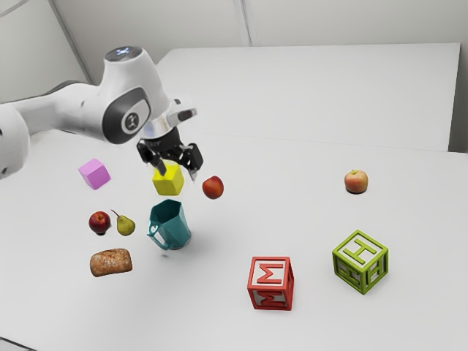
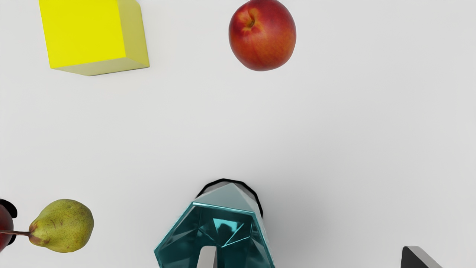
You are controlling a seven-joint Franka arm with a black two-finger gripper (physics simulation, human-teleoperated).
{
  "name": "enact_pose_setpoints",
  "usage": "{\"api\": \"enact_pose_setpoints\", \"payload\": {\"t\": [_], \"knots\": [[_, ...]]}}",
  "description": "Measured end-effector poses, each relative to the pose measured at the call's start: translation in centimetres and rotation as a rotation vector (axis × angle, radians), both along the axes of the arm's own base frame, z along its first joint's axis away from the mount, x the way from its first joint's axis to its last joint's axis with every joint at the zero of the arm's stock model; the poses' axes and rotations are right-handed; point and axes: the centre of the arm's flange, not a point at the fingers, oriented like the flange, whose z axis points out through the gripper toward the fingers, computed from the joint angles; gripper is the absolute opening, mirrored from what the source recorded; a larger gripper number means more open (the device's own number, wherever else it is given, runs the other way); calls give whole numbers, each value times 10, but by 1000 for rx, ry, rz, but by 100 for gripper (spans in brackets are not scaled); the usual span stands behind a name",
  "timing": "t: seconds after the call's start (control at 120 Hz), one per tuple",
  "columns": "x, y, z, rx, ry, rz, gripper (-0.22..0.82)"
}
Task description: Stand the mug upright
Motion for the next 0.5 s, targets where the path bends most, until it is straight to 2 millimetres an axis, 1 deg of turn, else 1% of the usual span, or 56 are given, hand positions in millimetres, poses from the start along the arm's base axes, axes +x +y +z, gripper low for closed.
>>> {"api": "enact_pose_setpoints", "payload": {"t": [0.092,0.35,0.5], "knots": [[4,-1,23,-7,23,8,55],[18,0,99,-25,56,28,57],[15,2,144,-25,64,36,58]]}}
